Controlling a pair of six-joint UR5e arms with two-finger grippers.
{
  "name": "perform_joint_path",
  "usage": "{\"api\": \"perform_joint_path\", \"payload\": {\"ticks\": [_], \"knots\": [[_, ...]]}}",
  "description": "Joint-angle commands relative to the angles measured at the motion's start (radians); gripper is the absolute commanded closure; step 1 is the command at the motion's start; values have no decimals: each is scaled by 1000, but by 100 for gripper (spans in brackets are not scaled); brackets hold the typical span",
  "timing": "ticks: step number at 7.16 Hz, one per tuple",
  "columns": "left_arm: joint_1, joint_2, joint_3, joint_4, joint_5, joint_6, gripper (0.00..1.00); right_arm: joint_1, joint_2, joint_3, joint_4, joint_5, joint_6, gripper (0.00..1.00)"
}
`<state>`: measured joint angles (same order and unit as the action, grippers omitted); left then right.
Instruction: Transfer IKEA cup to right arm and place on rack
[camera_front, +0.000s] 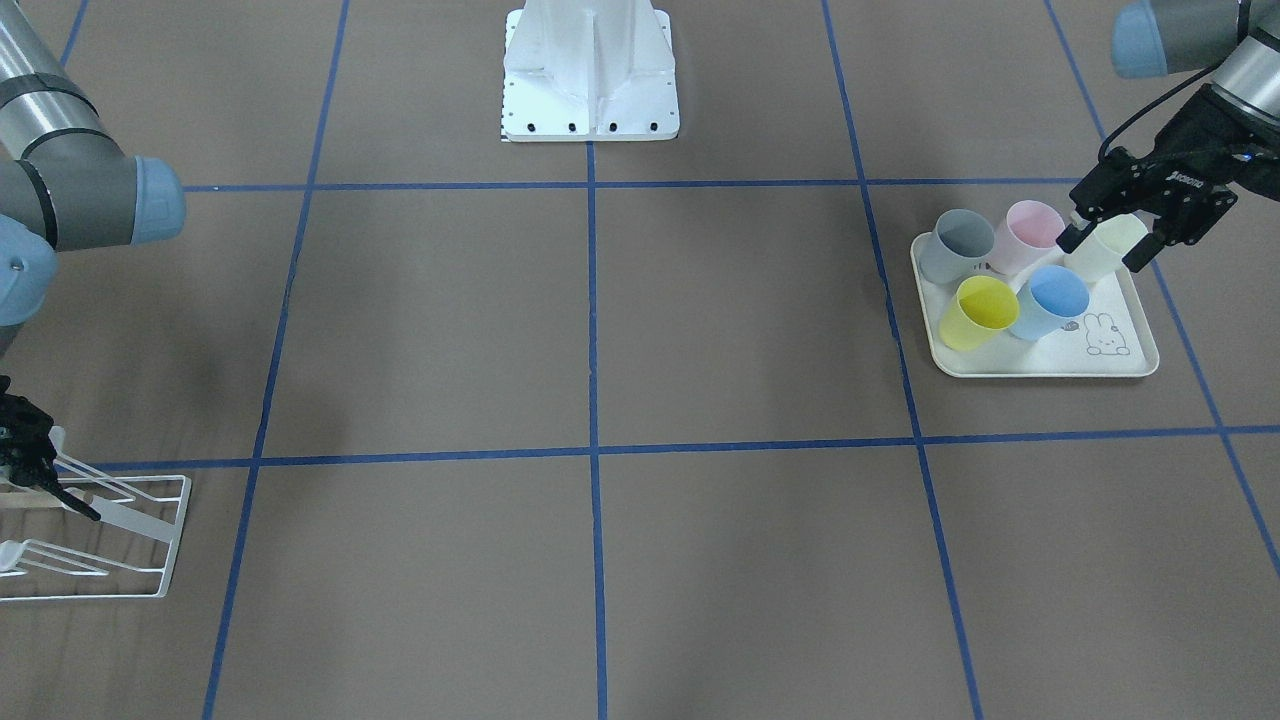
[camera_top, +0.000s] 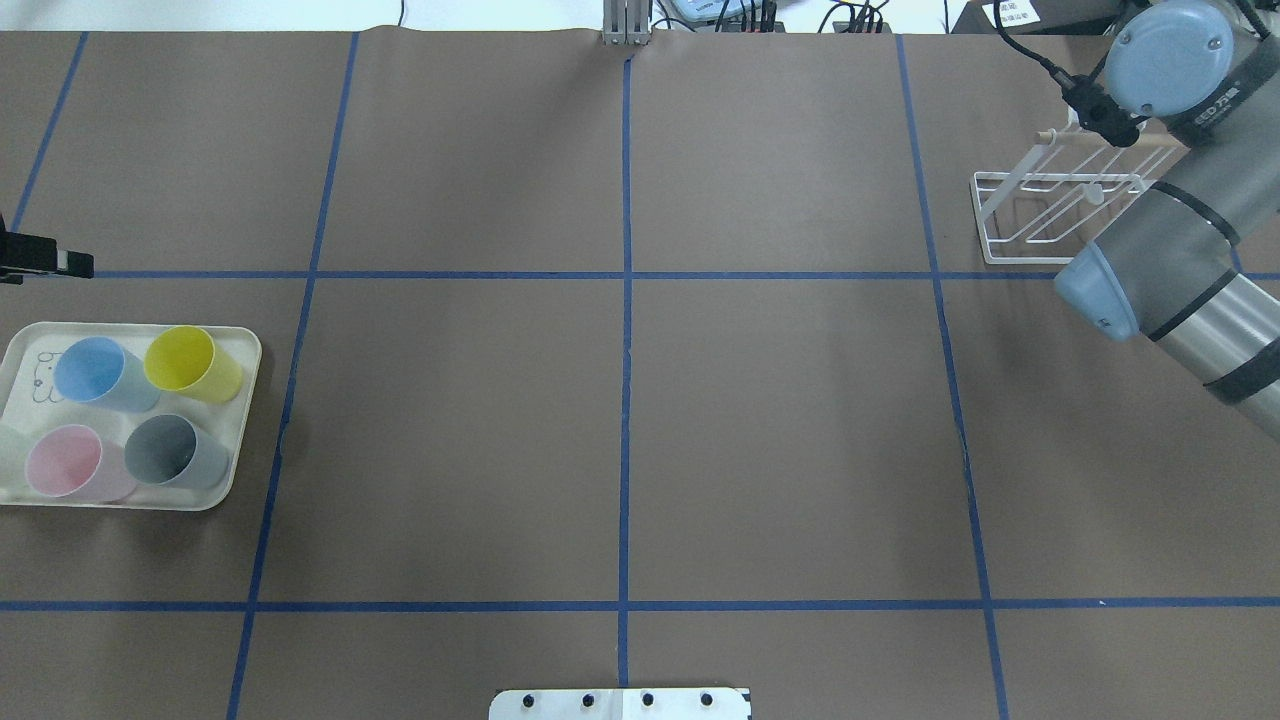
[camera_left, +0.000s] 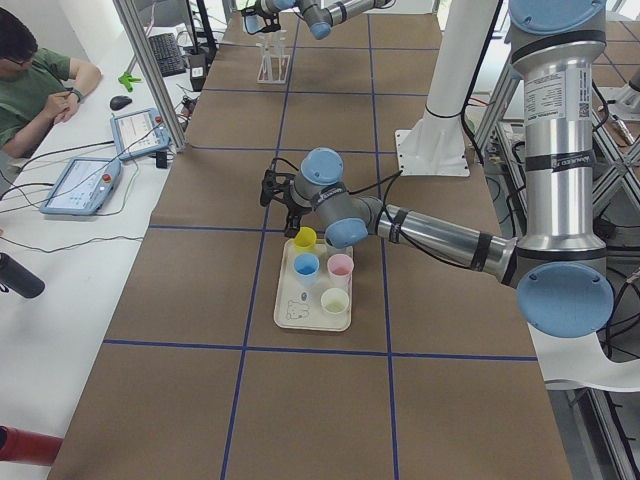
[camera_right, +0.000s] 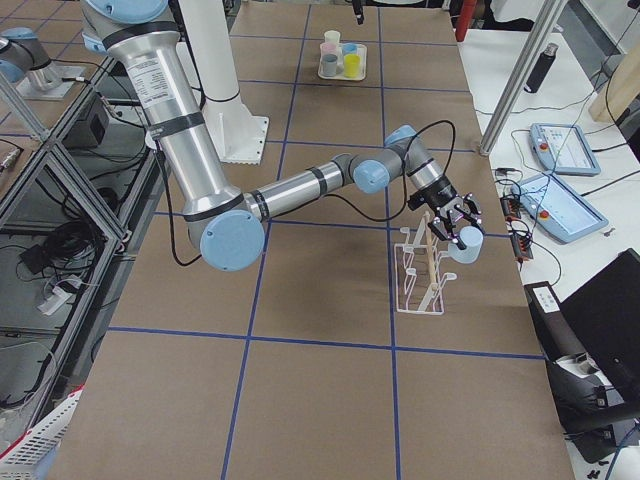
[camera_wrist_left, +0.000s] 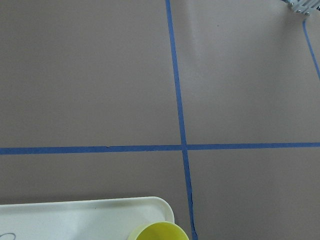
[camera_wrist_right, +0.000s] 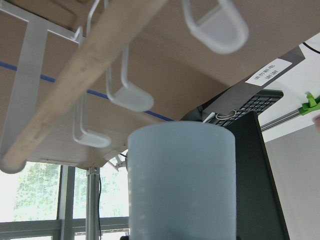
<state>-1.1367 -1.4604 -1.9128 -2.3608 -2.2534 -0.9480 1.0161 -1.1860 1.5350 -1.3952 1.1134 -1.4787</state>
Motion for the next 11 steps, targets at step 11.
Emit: {"api": "perform_joint_path", "payload": {"ticks": [11], "knots": [[2,0,3,0,0,0,0,-56,-40,13,7,-12,29,44]]}}
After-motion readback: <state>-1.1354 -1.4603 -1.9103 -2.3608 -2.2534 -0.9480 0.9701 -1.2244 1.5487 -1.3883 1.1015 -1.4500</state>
